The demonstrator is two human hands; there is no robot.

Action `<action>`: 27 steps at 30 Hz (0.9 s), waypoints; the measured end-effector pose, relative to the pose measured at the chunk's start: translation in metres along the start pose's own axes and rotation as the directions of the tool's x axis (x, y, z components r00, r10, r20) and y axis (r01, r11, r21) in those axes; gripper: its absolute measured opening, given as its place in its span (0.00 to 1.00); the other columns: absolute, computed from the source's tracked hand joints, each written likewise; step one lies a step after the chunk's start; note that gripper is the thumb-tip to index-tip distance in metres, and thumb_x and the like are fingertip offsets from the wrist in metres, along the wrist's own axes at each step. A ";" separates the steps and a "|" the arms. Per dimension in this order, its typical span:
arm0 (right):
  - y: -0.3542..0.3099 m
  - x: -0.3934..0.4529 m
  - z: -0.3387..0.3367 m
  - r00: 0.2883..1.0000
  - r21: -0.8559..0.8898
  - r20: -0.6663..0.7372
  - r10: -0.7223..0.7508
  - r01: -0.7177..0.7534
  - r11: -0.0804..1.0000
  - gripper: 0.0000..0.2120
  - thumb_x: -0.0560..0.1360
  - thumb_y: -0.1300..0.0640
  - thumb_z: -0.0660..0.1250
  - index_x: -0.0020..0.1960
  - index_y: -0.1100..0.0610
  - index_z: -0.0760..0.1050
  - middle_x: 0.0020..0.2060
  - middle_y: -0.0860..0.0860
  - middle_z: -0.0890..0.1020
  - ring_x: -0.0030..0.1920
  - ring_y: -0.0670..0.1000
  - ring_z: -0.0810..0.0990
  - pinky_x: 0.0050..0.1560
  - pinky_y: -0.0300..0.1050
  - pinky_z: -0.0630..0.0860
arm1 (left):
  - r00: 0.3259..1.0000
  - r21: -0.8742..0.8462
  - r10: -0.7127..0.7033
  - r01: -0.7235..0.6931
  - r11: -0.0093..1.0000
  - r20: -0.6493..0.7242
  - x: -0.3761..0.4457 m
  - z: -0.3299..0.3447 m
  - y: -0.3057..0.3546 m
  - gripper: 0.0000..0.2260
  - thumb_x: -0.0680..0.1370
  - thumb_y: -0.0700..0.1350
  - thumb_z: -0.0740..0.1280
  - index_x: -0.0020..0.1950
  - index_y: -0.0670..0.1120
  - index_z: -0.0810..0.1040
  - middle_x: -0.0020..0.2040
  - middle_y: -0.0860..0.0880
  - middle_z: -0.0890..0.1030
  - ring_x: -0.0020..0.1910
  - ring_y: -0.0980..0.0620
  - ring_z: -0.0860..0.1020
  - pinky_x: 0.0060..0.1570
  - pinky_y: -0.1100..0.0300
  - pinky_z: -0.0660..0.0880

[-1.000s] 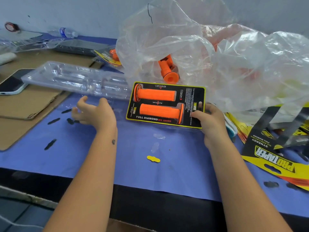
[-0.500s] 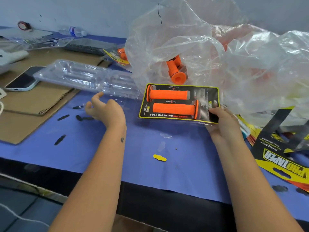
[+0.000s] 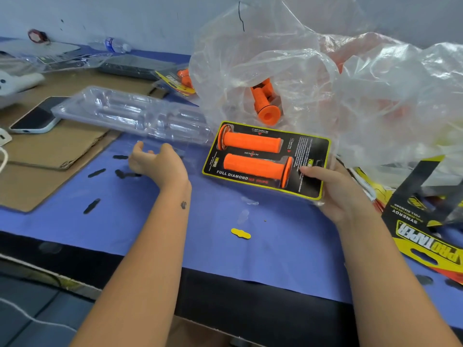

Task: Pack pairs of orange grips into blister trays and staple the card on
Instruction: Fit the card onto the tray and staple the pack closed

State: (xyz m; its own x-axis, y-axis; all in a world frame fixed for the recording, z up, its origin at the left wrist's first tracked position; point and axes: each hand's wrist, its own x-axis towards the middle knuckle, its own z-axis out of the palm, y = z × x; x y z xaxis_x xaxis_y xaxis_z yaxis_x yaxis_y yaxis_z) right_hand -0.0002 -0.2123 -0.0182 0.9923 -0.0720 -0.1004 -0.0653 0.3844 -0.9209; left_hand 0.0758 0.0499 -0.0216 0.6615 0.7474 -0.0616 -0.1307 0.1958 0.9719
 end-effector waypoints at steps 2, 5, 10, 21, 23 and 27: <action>0.003 0.002 0.005 0.999 0.100 -0.037 -0.008 0.012 0.995 0.17 0.75 0.72 0.61 0.62 0.63 0.77 0.51 0.59 0.84 0.49 0.57 0.85 0.49 0.52 0.83 | 0.999 0.077 0.036 -0.038 0.996 0.033 -0.004 0.002 -0.002 0.24 0.76 0.33 0.60 0.73 0.41 0.64 0.73 0.45 0.56 0.67 0.44 0.70 0.57 0.61 0.75; 0.005 0.003 0.012 0.999 0.237 -0.041 0.003 0.007 0.971 0.13 0.76 0.72 0.60 0.56 0.63 0.78 0.46 0.57 0.86 0.47 0.55 0.86 0.48 0.50 0.83 | 0.991 0.213 0.106 -0.121 0.970 0.081 -0.013 0.005 -0.002 0.22 0.76 0.35 0.62 0.71 0.41 0.67 0.77 0.43 0.53 0.70 0.49 0.61 0.51 0.79 0.64; 0.006 0.005 0.016 0.998 0.382 -0.069 0.001 0.026 0.924 0.11 0.78 0.72 0.57 0.53 0.64 0.75 0.40 0.55 0.86 0.40 0.52 0.86 0.36 0.43 0.81 | 0.977 0.322 0.192 -0.211 0.923 0.091 -0.025 0.009 0.002 0.20 0.75 0.36 0.63 0.66 0.46 0.72 0.78 0.45 0.52 0.75 0.51 0.57 0.74 0.48 0.51; 0.005 0.008 0.005 0.998 0.206 -0.034 0.050 -0.042 0.978 0.15 0.74 0.70 0.60 0.59 0.63 0.75 0.51 0.60 0.82 0.49 0.57 0.83 0.54 0.54 0.81 | 0.328 0.003 0.825 -0.930 0.368 0.459 -0.053 0.001 0.014 0.09 0.71 0.32 0.61 0.45 0.40 0.79 0.54 0.42 0.76 0.52 0.52 0.74 0.51 0.62 0.71; 0.002 0.007 0.003 0.997 0.230 -0.034 0.068 -0.058 0.971 0.15 0.75 0.69 0.59 0.59 0.63 0.76 0.53 0.60 0.80 0.51 0.58 0.81 0.60 0.56 0.77 | 0.133 -0.101 0.827 -0.970 0.223 0.547 -0.067 0.004 0.012 0.08 0.72 0.35 0.62 0.43 0.41 0.80 0.42 0.46 0.80 0.41 0.46 0.75 0.48 0.53 0.75; -0.002 0.006 -0.002 0.999 0.477 -0.037 0.033 -0.012 0.879 0.10 0.76 0.64 0.59 0.42 0.60 0.79 0.42 0.55 0.82 0.42 0.53 0.82 0.43 0.45 0.80 | 0.053 -0.310 0.726 -0.882 0.356 0.686 -0.085 0.003 0.006 0.11 0.74 0.38 0.59 0.42 0.42 0.82 0.31 0.59 0.74 0.29 0.49 0.68 0.49 0.50 0.76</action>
State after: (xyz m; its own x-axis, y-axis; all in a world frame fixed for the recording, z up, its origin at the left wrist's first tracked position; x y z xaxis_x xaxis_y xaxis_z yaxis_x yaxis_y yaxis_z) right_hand 0.0057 -0.2153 -0.0173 0.9851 -0.0931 -0.1447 -0.0189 0.7775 -0.6286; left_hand 0.0210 -0.0140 -0.0103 0.4462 -0.2537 0.8582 -0.8584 -0.3926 0.3303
